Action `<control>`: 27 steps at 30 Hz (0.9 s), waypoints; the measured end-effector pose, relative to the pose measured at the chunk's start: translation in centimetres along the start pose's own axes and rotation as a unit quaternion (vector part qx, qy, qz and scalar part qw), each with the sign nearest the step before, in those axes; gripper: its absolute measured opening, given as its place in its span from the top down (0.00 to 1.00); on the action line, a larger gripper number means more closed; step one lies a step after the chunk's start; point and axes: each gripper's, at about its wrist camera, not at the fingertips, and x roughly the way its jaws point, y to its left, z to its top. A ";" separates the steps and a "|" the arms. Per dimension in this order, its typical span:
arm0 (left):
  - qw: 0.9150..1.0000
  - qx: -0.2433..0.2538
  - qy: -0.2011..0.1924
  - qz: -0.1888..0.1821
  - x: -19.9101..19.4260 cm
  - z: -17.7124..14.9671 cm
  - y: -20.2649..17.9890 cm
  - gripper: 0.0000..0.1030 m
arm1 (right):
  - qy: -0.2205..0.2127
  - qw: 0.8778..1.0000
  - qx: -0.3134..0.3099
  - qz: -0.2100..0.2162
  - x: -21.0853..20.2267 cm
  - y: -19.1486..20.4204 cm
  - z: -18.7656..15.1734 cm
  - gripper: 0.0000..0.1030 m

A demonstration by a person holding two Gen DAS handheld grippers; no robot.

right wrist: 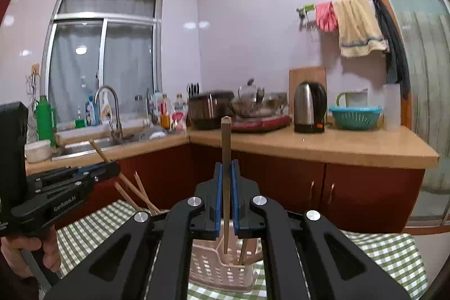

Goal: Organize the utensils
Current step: 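Lower the chopsticks into the basket and open both tools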

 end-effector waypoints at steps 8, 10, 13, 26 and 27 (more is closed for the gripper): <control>1.000 0.008 0.030 0.005 2.8 -1.8 0.2 0.94 | 0.042 0.999 -0.007 -0.004 2.4 0.0 -2.5 0.94; 0.999 0.010 0.034 0.004 3.2 -2.3 0.2 0.94 | 0.050 0.999 -0.009 -0.006 2.8 0.0 -2.9 0.94; 0.999 0.010 0.037 0.006 3.9 -2.9 0.4 0.94 | 0.057 0.998 -0.011 -0.011 3.3 -0.1 -3.3 0.94; 0.998 0.012 0.062 0.008 5.5 -4.4 0.7 0.92 | 0.088 0.996 -0.006 -0.016 4.7 -0.2 -4.5 0.93; 0.998 0.012 0.064 0.007 5.6 -4.5 0.7 0.91 | 0.088 0.996 -0.007 -0.017 4.7 -0.1 -4.5 0.93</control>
